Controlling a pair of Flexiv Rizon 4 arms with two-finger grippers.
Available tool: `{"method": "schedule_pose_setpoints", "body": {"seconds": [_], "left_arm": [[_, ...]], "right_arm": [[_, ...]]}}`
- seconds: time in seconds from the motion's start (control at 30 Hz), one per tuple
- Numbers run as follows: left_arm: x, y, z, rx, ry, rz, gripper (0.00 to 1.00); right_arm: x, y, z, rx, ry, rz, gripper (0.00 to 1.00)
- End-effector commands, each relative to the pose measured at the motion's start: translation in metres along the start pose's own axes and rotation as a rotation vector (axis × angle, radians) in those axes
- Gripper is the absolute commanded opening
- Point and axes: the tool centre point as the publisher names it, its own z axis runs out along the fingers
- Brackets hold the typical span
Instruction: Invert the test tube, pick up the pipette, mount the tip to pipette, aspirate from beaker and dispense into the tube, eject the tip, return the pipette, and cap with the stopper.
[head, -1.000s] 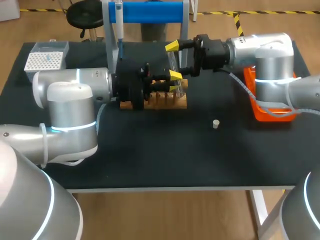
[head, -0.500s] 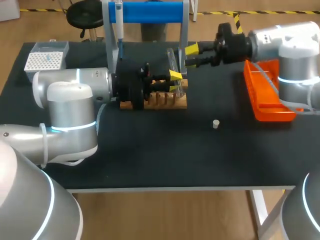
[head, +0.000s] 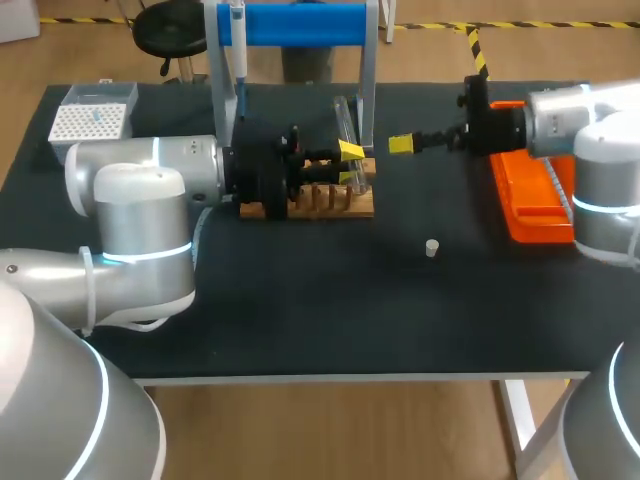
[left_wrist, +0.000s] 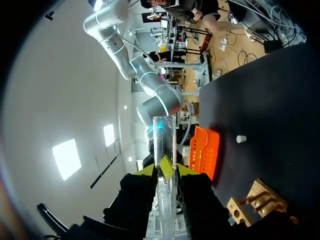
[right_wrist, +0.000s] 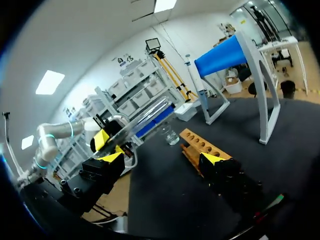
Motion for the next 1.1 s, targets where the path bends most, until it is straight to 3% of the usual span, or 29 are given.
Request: {"method": "schedule_pose_setpoints", "body": {"seconds": [0.03, 0.3, 1.1], "left_arm": [[0.000, 0.000, 0.001, -0.003, -0.001, 0.002, 0.00], [0.000, 0.000, 0.001, -0.003, -0.001, 0.002, 0.00], [0.000, 0.000, 0.001, -0.003, -0.001, 0.002, 0.00]], "right_arm": [[0.004, -0.011, 0.002, -0.047, -0.051, -0.064, 1.00], [0.001, -0.028, 0.012, -0.042, -0.133, -0.236, 1.00], [-0.023, -0.039, 0.038, -0.012, -0.243, -0.472, 1.00]]}}
